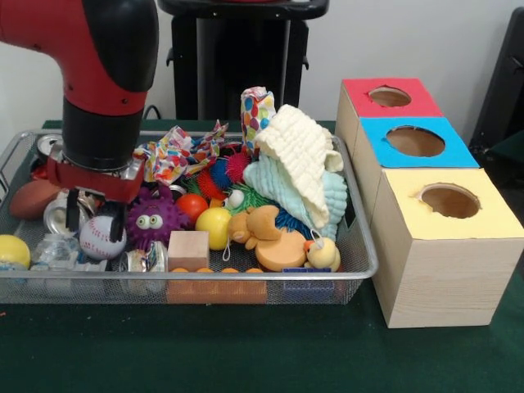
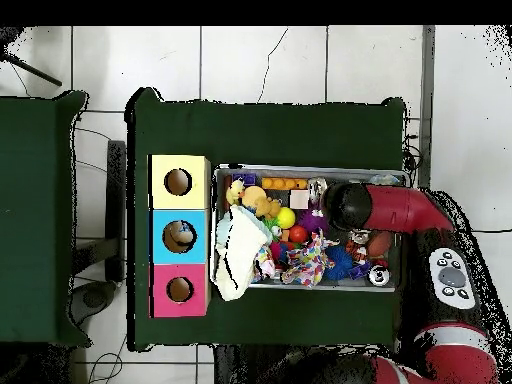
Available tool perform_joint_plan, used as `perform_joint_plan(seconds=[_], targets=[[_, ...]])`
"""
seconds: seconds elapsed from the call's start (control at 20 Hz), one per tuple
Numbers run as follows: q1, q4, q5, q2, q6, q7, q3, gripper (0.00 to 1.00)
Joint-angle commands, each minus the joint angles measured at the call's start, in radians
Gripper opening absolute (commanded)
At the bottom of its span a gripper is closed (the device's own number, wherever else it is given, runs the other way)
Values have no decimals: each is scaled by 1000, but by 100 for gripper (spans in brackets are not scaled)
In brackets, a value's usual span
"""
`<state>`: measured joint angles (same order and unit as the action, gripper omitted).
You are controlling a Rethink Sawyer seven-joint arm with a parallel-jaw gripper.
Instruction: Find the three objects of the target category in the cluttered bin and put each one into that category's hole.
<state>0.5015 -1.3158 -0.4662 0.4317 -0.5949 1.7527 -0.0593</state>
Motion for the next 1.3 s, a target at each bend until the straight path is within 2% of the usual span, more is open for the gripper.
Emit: perform_joint_plan(seconds=[0.05,0.55,0.85,1.3], targets=[[-62,15,-83,29,44,150,130,100],[-109,-17,-54,15,158,196,208,100],[-80,8,-15,-21,184,136,181,100],[-28,-44,41,-48,219,127,117,100]])
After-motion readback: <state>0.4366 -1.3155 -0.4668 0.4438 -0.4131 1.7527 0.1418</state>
